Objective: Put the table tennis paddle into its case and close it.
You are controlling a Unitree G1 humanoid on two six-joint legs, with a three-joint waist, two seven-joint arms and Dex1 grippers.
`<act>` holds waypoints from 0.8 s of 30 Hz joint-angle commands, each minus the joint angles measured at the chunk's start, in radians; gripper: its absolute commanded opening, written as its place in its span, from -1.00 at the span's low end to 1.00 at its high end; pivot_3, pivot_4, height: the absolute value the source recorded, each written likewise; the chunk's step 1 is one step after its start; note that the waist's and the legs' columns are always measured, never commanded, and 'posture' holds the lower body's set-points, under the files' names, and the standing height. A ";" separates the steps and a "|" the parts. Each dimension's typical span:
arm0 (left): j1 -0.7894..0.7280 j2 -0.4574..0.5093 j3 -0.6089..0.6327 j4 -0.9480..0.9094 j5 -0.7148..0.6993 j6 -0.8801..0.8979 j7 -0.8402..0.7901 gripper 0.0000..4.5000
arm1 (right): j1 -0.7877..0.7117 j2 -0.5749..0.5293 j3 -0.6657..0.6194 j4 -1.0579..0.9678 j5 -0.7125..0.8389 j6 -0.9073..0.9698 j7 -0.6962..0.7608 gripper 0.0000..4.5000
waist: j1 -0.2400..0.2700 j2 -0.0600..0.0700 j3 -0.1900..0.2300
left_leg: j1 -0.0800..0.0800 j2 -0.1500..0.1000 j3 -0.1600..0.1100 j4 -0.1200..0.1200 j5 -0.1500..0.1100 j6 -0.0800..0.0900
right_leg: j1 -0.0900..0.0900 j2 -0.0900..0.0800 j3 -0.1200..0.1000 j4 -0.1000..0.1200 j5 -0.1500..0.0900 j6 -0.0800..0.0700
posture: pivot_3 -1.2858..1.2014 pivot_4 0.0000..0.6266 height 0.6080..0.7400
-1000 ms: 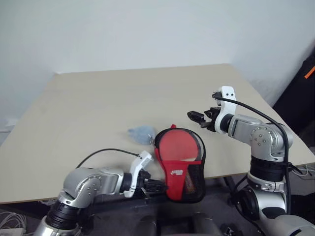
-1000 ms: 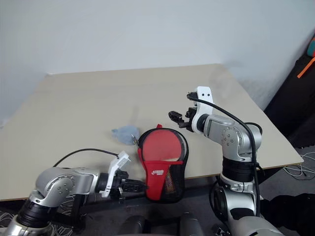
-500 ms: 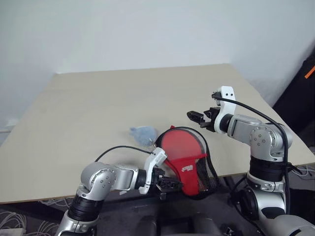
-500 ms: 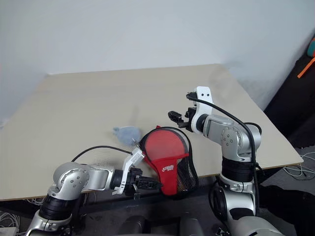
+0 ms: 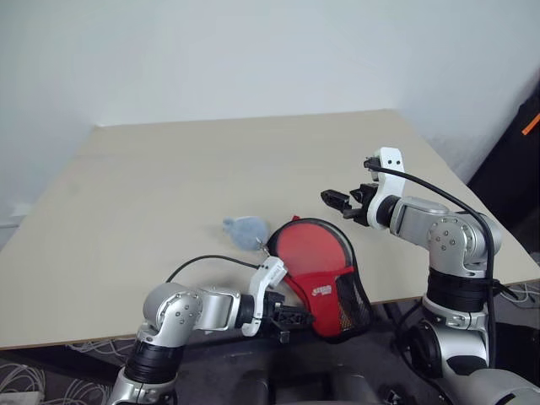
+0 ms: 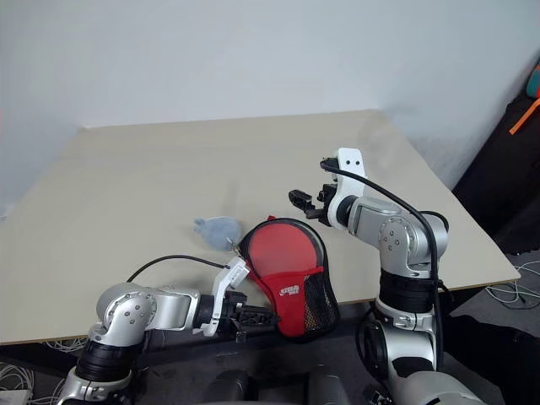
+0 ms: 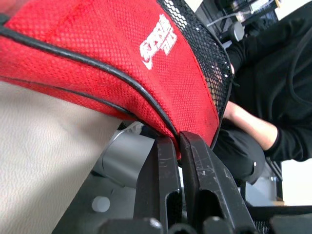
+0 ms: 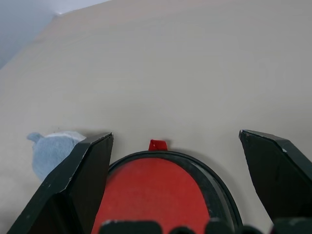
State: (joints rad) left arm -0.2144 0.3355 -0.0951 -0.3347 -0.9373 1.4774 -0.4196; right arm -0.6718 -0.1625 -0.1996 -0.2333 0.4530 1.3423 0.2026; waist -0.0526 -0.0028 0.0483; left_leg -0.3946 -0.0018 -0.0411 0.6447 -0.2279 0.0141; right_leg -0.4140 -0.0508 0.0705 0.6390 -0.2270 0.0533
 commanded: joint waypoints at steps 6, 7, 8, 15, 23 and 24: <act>-0.002 -0.009 0.037 -0.037 -0.012 -0.006 0.006 -0.06 | -0.017 -0.002 -0.002 -0.035 0.018 -0.007 0.004 1.00 | 0.000 0.000 0.000 | 0.000 0.000 0.000 0.000 0.000 0.000 | 0.000 0.000 0.000 0.000 0.000 0.000 | 0.03 -1.00 1.00; -0.002 -0.009 0.037 -0.038 -0.013 -0.006 0.005 0.09 | -0.017 -0.002 -0.001 -0.035 0.018 -0.007 0.004 1.00 | 0.000 0.000 0.000 | 0.000 0.000 0.000 0.000 0.000 0.000 | 0.000 0.000 0.000 0.000 0.000 0.000 | 0.03 -1.00 1.00; 0.000 -0.014 0.048 -0.041 -0.015 -0.007 0.011 0.25 | -0.017 -0.002 0.000 -0.034 0.019 -0.007 0.005 1.00 | 0.000 0.000 0.000 | 0.000 0.000 0.000 0.000 0.000 0.000 | 0.000 0.000 0.000 0.000 0.000 0.000 | 0.03 -1.00 1.00; -0.004 0.014 0.196 -0.051 -0.087 0.096 0.013 0.82 | -0.016 0.002 0.009 -0.033 0.019 -0.009 0.007 1.00 | -0.001 0.000 0.000 | 0.000 0.000 0.000 0.000 0.000 0.000 | 0.000 0.000 0.000 0.000 0.000 0.000 | 0.03 -1.00 1.00; 0.017 0.451 0.090 -0.229 -0.021 -0.074 -0.264 0.82 | -0.021 -0.009 0.020 -0.017 0.022 -0.018 0.029 1.00 | -0.001 0.000 0.001 | 0.000 0.001 0.000 0.000 0.000 0.000 | -0.001 0.000 0.000 0.000 -0.001 -0.002 | 0.03 -1.00 1.00; 0.022 0.515 0.051 -0.252 0.033 -0.161 -0.322 0.82 | -0.024 -0.014 0.022 -0.012 0.021 -0.021 0.034 1.00 | -0.001 0.000 0.001 | 0.000 0.000 0.000 -0.001 0.000 0.000 | -0.001 0.000 0.000 0.000 -0.001 -0.002 | 0.03 -1.00 1.00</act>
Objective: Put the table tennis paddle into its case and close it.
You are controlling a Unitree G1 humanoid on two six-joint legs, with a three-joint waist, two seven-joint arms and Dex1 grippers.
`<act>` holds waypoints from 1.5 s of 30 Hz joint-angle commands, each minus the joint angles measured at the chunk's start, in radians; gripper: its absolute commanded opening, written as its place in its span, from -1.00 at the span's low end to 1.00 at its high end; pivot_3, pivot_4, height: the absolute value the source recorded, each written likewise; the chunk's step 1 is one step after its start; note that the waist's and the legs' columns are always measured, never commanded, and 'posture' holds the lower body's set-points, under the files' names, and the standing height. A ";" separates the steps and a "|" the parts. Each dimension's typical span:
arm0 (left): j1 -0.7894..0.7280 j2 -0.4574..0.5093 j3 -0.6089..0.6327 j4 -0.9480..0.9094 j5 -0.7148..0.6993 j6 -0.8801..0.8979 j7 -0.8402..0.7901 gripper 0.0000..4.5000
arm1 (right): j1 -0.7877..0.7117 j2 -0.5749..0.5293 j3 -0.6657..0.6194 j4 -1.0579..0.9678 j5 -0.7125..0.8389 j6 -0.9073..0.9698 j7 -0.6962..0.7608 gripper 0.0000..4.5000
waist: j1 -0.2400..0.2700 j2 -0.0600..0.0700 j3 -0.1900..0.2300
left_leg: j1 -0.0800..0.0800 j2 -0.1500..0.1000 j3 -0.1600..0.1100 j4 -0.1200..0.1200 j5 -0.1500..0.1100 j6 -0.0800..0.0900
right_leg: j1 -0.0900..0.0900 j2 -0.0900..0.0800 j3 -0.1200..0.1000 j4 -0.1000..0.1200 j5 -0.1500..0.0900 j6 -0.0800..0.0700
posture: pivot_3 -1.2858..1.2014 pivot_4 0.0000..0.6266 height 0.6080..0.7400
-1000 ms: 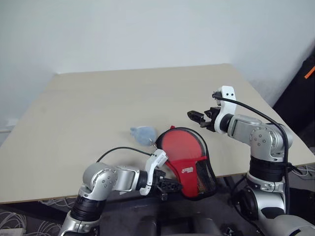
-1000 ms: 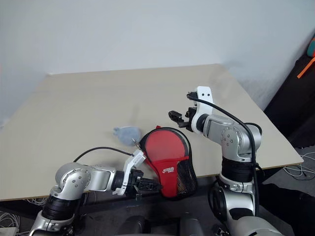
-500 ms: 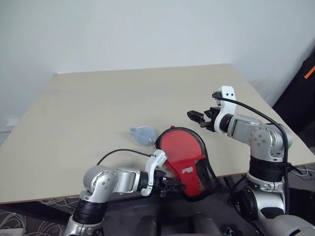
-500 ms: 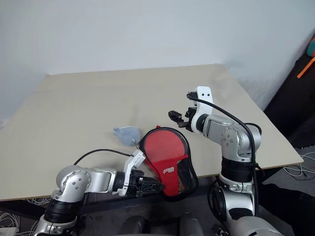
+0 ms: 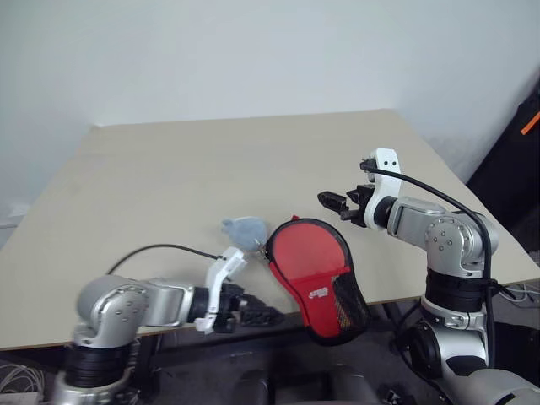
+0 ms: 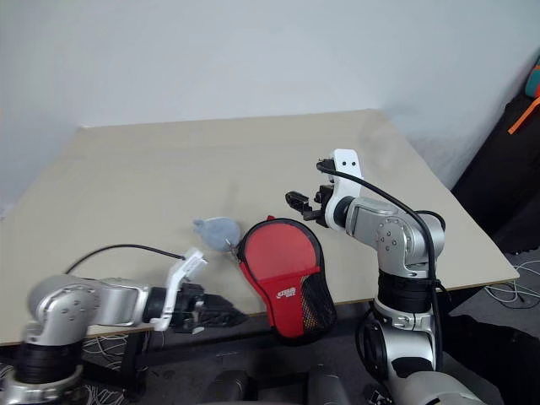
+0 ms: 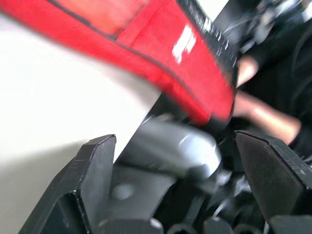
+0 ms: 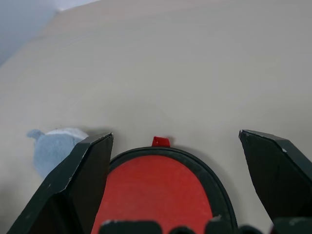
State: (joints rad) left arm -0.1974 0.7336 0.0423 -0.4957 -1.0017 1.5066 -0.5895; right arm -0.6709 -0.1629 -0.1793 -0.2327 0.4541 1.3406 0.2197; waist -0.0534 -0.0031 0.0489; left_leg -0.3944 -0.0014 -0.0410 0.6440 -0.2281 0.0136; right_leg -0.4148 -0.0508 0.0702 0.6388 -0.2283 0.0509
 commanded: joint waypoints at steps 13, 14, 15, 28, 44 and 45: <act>-0.070 -0.061 -0.332 0.004 0.614 -0.998 -0.242 0.82 | -0.112 -0.099 0.059 0.134 -0.009 -0.134 0.100 1.00 | 0.000 0.000 0.002 | -0.001 0.000 0.003 -0.001 0.000 0.000 | -0.001 -0.001 0.001 0.000 0.001 0.002 | 0.03 -1.00 1.00; -0.076 -0.098 -0.335 0.020 0.618 -0.998 -0.226 0.82 | -0.123 -0.106 0.069 0.155 -0.013 -0.150 0.109 1.00 | 0.000 0.000 0.002 | -0.001 0.000 0.003 -0.001 0.000 0.000 | -0.001 0.000 0.002 0.000 0.001 0.002 | 0.03 -1.00 1.00; -0.086 -0.141 -0.337 0.037 0.613 -0.985 -0.205 0.82 | -0.138 -0.111 0.082 0.179 -0.018 -0.170 0.120 1.00 | 0.000 0.000 0.002 | -0.001 0.001 0.003 -0.001 0.000 0.000 | -0.001 0.000 0.002 0.000 0.002 0.003 | 0.03 -1.00 1.00; -0.055 -0.299 -0.442 0.224 0.691 -1.010 -0.214 0.82 | -0.354 -0.038 0.292 0.539 -0.102 -0.418 0.321 1.00 | -0.002 -0.001 0.002 | 0.000 0.001 0.002 0.001 0.000 0.001 | 0.000 0.001 0.002 0.001 0.002 0.003 | 0.03 -1.00 1.00; -0.003 -0.358 -0.438 0.401 0.837 -1.206 -0.159 0.82 | -0.570 0.106 0.457 0.954 -0.238 -0.683 0.636 1.00 | 0.000 -0.001 0.001 | 0.001 0.001 0.000 0.002 -0.001 0.001 | 0.001 0.001 0.000 0.002 0.002 0.003 | 0.03 -1.00 1.00; -0.005 -0.365 -0.435 0.408 0.840 -1.213 -0.154 0.82 | -0.580 0.116 0.455 0.979 -0.247 -0.700 0.639 1.00 | 0.001 -0.001 0.001 | 0.001 0.001 0.000 0.002 -0.001 0.001 | 0.001 0.001 0.000 0.002 0.002 0.003 | 0.03 -1.00 1.00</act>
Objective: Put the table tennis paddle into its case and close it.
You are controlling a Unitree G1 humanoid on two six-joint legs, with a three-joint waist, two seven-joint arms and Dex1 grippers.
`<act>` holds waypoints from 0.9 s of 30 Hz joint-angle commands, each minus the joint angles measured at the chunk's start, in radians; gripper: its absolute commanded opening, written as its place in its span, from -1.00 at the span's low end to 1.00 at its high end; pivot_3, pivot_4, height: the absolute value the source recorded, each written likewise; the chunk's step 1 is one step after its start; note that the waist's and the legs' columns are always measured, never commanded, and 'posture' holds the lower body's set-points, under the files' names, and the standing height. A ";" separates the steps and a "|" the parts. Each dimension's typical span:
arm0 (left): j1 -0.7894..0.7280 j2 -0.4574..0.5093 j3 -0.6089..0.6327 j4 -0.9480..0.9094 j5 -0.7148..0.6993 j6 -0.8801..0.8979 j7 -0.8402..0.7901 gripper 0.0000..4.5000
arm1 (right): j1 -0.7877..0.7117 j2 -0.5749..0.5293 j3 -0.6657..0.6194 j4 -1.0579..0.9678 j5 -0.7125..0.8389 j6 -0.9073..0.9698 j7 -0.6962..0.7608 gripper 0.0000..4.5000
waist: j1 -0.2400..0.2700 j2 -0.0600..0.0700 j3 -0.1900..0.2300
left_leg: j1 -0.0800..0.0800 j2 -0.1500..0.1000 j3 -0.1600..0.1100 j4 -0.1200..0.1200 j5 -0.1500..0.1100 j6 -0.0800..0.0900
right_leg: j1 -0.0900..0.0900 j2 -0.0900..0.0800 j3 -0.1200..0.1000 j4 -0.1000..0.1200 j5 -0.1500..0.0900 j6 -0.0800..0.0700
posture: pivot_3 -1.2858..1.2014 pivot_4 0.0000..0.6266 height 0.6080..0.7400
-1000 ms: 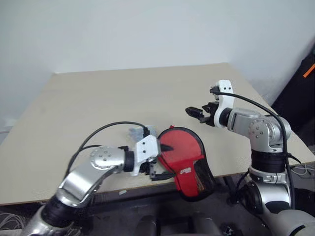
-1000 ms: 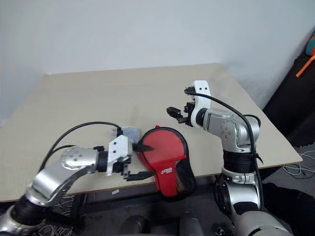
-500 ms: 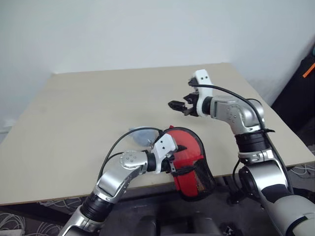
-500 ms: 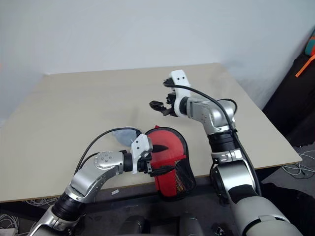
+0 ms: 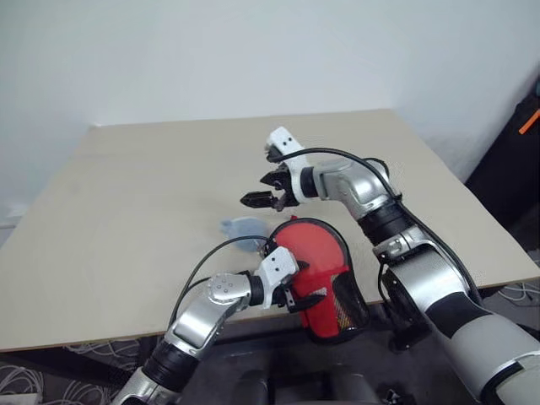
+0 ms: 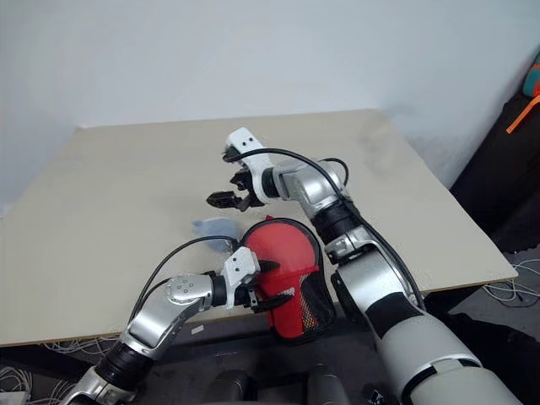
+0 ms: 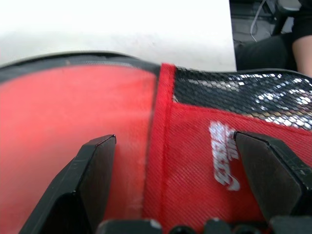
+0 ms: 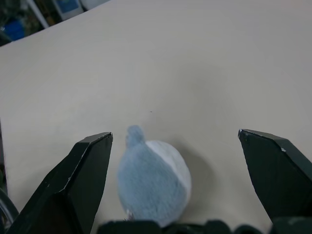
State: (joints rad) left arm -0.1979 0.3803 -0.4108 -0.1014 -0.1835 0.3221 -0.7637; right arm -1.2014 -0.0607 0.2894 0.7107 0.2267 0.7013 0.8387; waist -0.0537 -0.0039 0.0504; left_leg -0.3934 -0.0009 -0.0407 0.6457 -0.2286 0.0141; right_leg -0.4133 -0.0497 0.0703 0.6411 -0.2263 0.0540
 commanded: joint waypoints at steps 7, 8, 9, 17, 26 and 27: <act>-0.010 -0.061 0.041 0.026 0.009 -0.014 0.042 0.27 | -0.086 0.063 -0.031 0.132 -0.058 -0.119 0.031 1.00 | 0.000 0.000 0.000 | 0.000 0.000 -0.001 0.001 0.000 0.000 | 0.001 0.000 -0.001 0.000 0.000 0.000 | 0.03 -1.00 1.00; -0.008 -0.065 0.050 0.016 -0.001 -0.007 0.044 0.09 | -0.087 0.066 -0.031 0.136 -0.062 -0.121 0.033 1.00 | 0.000 0.000 0.000 | 0.000 0.000 -0.001 0.001 0.000 0.000 | 0.001 0.000 -0.001 0.000 0.000 0.000 | 0.03 -1.00 1.00; -0.005 -0.069 0.057 0.006 -0.009 0.000 0.045 -0.05 | -0.086 0.067 -0.032 0.138 -0.065 -0.122 0.034 1.00 | 0.000 0.000 0.000 | 0.000 0.000 -0.001 0.001 0.000 0.000 | 0.001 0.000 -0.001 0.000 0.000 0.000 | 0.03 -1.00 1.00; 0.005 -0.085 0.074 -0.013 0.002 0.014 0.057 -0.99 | -0.079 0.075 -0.040 0.161 -0.091 -0.124 0.033 1.00 | 0.000 0.000 0.000 | 0.000 0.000 -0.001 0.001 0.000 0.000 | 0.001 0.000 -0.001 0.001 0.001 -0.002 | 0.03 -1.00 1.00; -0.015 -0.122 0.042 0.064 0.041 -0.009 0.063 -0.99 | -0.085 0.095 -0.048 0.215 -0.115 -0.144 0.043 1.00 | 0.001 0.000 0.000 | 0.000 -0.001 -0.001 0.001 0.000 0.000 | 0.001 0.000 -0.001 0.001 0.002 -0.003 | 0.03 -1.00 1.00; -0.018 -0.125 0.038 0.076 0.046 -0.011 0.063 -0.99 | -0.087 0.100 -0.048 0.227 -0.119 -0.149 0.042 1.00 | 0.000 -0.001 0.000 | 0.000 -0.001 -0.001 0.001 0.000 0.000 | 0.001 0.000 -0.001 0.001 0.002 -0.003 | 0.03 -1.00 1.00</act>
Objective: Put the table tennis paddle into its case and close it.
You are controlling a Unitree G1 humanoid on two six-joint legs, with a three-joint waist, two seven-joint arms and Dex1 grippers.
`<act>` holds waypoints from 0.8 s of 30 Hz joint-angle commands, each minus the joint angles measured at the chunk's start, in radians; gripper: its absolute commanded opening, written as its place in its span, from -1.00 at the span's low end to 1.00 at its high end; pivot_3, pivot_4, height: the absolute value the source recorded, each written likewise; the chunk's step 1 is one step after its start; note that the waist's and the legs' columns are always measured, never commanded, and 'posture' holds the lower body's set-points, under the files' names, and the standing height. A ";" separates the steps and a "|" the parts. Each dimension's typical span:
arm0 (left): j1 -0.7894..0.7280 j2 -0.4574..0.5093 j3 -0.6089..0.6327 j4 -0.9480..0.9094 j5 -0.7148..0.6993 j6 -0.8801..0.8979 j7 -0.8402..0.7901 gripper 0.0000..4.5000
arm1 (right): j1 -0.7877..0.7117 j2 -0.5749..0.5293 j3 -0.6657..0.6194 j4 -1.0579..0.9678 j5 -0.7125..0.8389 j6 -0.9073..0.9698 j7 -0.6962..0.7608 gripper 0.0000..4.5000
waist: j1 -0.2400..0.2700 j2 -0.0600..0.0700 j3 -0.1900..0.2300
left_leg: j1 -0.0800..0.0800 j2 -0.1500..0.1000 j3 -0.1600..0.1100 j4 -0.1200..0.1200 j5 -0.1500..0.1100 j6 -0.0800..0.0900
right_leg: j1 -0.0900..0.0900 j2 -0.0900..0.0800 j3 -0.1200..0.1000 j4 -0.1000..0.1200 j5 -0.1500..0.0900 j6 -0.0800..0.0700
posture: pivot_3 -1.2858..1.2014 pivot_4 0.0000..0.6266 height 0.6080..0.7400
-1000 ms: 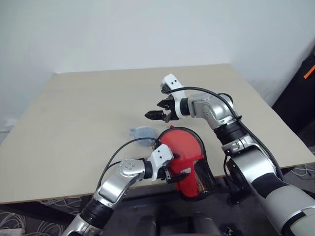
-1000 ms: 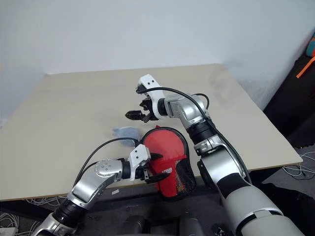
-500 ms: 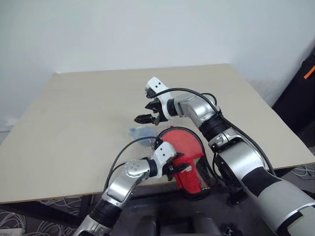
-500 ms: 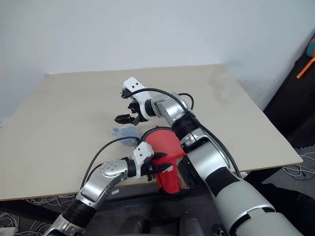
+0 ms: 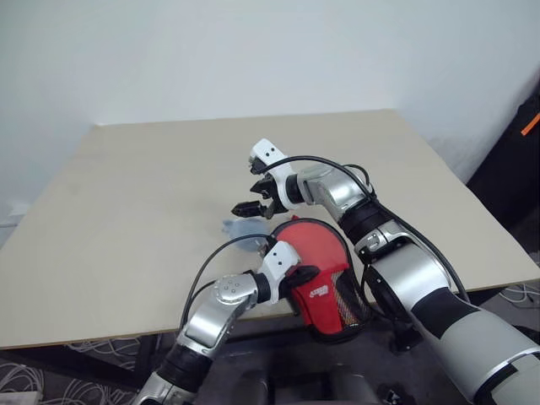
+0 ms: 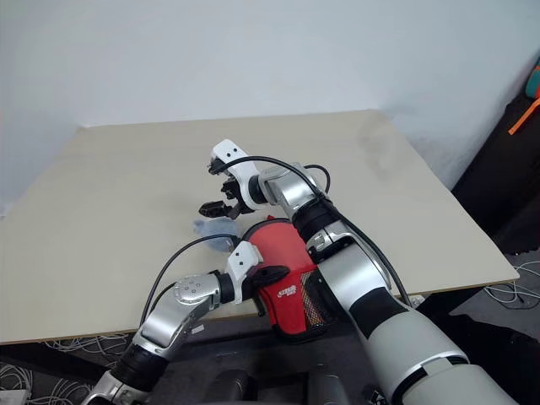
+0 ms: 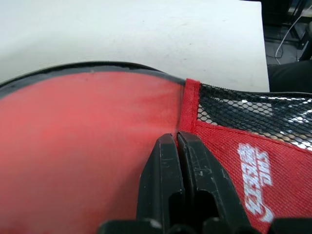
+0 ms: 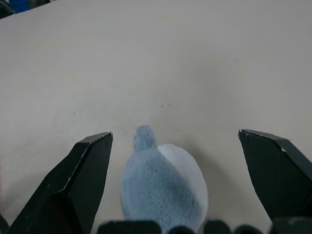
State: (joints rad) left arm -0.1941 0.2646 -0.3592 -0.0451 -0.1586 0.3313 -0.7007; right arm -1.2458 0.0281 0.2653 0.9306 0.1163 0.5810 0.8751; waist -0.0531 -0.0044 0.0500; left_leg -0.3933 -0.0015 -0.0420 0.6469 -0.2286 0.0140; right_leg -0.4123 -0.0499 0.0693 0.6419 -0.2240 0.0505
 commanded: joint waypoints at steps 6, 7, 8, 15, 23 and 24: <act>-0.030 -0.017 -0.029 0.057 0.043 -0.037 -0.009 -0.99 | -0.054 0.050 -0.027 0.118 -0.046 -0.072 -0.037 1.00 | 0.000 0.000 -0.001 | 0.001 0.000 0.000 0.000 0.000 0.000 | 0.001 0.000 0.000 0.000 0.000 0.000 | 0.03 -1.00 1.00; -0.031 -0.017 -0.030 0.059 0.044 -0.038 -0.011 -0.99 | -0.058 0.057 -0.030 0.141 -0.053 -0.080 -0.048 1.00 | 0.000 0.000 -0.001 | 0.001 0.000 0.000 0.000 0.000 0.000 | 0.001 0.000 0.000 0.000 0.000 0.000 | 0.03 -1.00 1.00; -0.031 -0.017 -0.031 0.060 0.044 -0.038 -0.013 -0.99 | -0.061 0.065 -0.034 0.162 -0.059 -0.090 -0.056 1.00 | 0.000 0.000 -0.001 | 0.001 0.000 0.000 0.001 0.000 0.000 | 0.001 0.000 -0.001 0.000 0.000 0.000 | 0.03 -1.00 1.00; -0.027 -0.017 -0.035 0.055 0.047 -0.033 -0.017 -0.99 | -0.080 0.106 -0.066 0.266 -0.092 -0.150 -0.129 1.00 | 0.000 0.000 -0.001 | 0.001 0.000 -0.001 0.001 0.000 0.000 | 0.001 0.000 -0.001 0.000 0.000 -0.001 | 0.03 -1.00 1.00; -0.028 -0.017 -0.034 0.054 0.048 -0.029 -0.016 -0.99 | -0.080 0.122 -0.064 0.311 -0.148 -0.185 -0.156 1.00 | 0.000 0.001 -0.001 | 0.001 0.000 -0.001 0.001 0.000 0.000 | 0.002 0.000 -0.001 0.000 0.000 -0.001 | 0.03 -1.00 1.00; -0.028 -0.017 -0.034 0.054 0.048 -0.029 -0.017 -0.99 | -0.078 0.124 -0.058 0.314 -0.159 -0.189 -0.155 1.00 | 0.000 0.001 -0.001 | 0.001 0.000 -0.001 0.001 0.000 0.000 | 0.002 0.000 -0.001 0.000 0.000 -0.001 | 0.03 -1.00 1.00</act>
State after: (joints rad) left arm -0.2156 0.2519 -0.3758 -0.0016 -0.1297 0.2936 -0.7145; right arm -1.2934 0.1457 0.2083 1.2526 -0.0256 0.4148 0.7220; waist -0.0530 -0.0038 0.0490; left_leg -0.3925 -0.0018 -0.0434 0.6477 -0.2286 0.0139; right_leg -0.4106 -0.0499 0.0683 0.6422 -0.2235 0.0496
